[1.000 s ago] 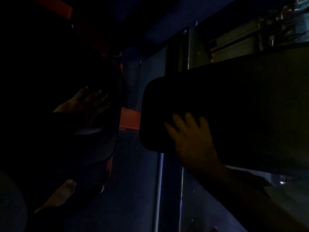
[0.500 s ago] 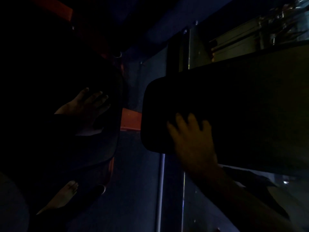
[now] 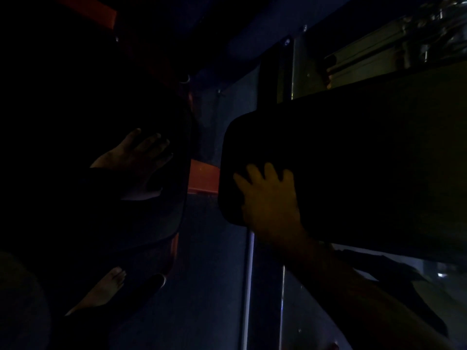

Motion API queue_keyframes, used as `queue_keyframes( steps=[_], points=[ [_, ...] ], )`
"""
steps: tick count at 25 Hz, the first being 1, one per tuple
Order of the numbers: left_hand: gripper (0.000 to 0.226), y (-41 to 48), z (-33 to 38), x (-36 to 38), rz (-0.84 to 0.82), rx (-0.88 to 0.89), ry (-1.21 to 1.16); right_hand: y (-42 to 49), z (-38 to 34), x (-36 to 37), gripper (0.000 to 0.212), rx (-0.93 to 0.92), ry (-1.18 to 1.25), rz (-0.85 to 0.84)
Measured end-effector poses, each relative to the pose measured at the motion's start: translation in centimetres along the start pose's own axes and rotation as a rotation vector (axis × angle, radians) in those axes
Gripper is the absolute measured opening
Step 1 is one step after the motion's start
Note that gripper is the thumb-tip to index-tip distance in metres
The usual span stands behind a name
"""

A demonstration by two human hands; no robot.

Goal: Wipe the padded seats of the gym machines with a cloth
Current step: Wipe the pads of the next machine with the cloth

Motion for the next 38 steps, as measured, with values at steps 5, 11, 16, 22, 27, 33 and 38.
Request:
queue_keyframes(
  steps=[5,11,16,22,27,33,38],
  points=[
    [0.097,0.4,0.1,-0.1,-0.060,0.015,0.018,0.8,-3.8,0.2,0.055,-0.239,-0.084,-0.215],
    [0.096,0.6,-0.2,0.0,-0.070,0.014,-0.016,5.7,-0.3,-1.7,0.055,-0.004,-0.156,-0.188],
    [0.105,1.2,3.2,-2.3,0.105,-0.013,-0.618,7.1,6.4,-4.4,0.072,0.335,-0.025,-0.119],
    [0.118,2.2,9.4,-10.8,0.143,0.235,-1.324,5.4,8.8,-5.7,0.074,0.345,-0.019,-0.114],
    [0.131,3.0,12.3,-13.8,0.047,0.372,-1.356,5.7,9.0,-5.9,0.073,0.142,-0.183,-0.148],
    [0.139,3.3,13.9,-13.9,0.063,0.354,-1.364,5.5,8.8,-6.7,0.071,0.263,-0.225,-0.141],
    [0.137,3.4,13.9,-13.9,0.062,0.375,-1.362,3.7,11.6,-7.6,0.078,0.496,-0.015,-0.108]
  ],
)
Point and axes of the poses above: each hand's wrist, its own y-axis towards the middle knuckle, its own x-axis out of the palm, z = x × y, the point moved 3 cm from there along y, towards the middle knuckle, and after that the axes turned 8 degrees about -z, right-handed, at the moved point
